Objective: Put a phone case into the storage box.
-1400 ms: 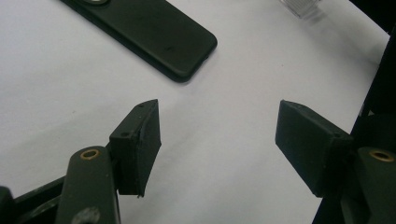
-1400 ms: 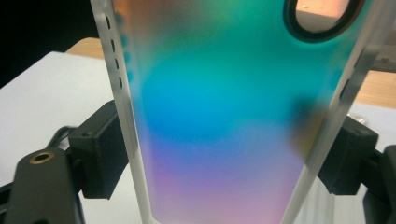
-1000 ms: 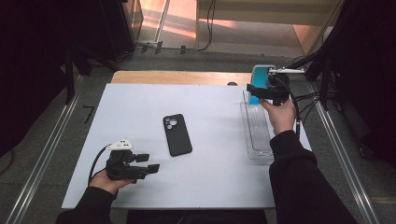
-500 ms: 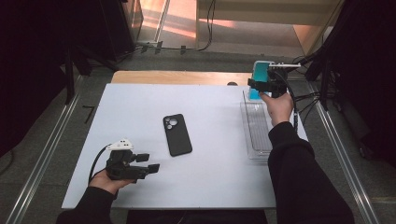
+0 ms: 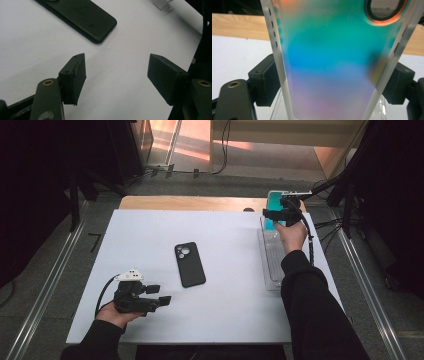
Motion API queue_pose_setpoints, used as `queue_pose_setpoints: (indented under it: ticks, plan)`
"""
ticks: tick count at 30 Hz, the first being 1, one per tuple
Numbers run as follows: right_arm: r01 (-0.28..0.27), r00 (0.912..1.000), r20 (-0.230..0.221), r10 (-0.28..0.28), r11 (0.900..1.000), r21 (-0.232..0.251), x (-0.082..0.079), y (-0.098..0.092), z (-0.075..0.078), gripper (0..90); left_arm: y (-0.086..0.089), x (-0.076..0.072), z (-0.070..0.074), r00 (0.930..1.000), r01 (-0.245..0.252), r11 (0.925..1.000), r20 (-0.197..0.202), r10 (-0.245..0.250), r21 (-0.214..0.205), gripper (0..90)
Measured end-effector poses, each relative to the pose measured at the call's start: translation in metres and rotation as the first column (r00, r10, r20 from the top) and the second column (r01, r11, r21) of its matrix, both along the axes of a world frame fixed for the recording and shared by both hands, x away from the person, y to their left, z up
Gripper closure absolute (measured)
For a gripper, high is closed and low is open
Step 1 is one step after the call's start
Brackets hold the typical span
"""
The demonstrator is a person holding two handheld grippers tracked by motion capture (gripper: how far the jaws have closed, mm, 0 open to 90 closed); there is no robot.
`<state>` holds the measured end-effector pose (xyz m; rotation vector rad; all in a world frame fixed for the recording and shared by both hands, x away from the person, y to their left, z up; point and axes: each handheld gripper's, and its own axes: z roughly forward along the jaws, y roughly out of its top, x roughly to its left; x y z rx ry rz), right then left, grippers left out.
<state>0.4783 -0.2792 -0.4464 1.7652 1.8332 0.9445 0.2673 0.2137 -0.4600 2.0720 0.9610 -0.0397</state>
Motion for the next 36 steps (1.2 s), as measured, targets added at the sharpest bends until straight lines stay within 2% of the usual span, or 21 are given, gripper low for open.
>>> queue_pose_setpoints:
  ticks: [4,14,17,19,21,24,27,33,36]
  plan:
    - [-0.008,0.9996,-0.026,0.008,1.0000,0.002,0.003,0.002,-0.006,14.9,0.000,0.000,0.000,1.0000,0.000,1.0000,0.001,0.000,-0.002,31.2]
    - [-0.020,0.9997,-0.015,0.020,0.9997,-0.016,0.004,0.005,-0.006,11.0,0.000,0.000,0.000,1.0000,0.001,1.0000,-0.001,-0.001,-0.002,31.3]
    - [-0.021,0.9997,-0.011,0.021,0.9986,-0.049,0.004,0.006,-0.005,10.6,-0.001,0.000,0.000,1.0000,0.002,1.0000,0.000,-0.002,-0.001,31.3]
    - [-0.022,0.9998,-0.002,0.022,0.9992,-0.033,0.004,0.005,-0.004,8.0,-0.001,0.000,0.000,1.0000,0.002,1.0000,-0.002,-0.002,-0.001,31.3]
    - [-0.019,0.9998,-0.004,0.019,0.9996,-0.021,0.004,0.004,-0.003,0.4,0.000,0.000,0.000,1.0000,0.001,1.0000,-0.002,-0.001,-0.002,31.2]
    - [-0.022,0.9998,0.001,0.022,0.9996,-0.015,0.003,0.003,0.001,0.0,0.000,0.000,0.000,1.0000,0.001,1.0000,0.000,-0.001,-0.001,31.2]
    - [-0.029,0.9995,-0.014,0.029,0.9996,0.001,-0.003,0.002,0.007,0.0,0.001,0.000,0.000,1.0000,-0.001,1.0000,-0.004,0.001,-0.005,31.2]
    - [-0.040,0.9985,-0.037,0.040,0.9990,-0.021,-0.013,0.000,0.017,0.0,0.000,0.001,0.000,1.0000,0.000,1.0000,-0.009,0.000,-0.001,31.2]
    - [-0.069,0.9964,-0.052,0.067,0.9974,-0.022,-0.020,0.000,0.023,0.0,0.000,0.001,0.000,0.9998,-0.006,1.0000,-0.017,0.006,-0.005,31.2]
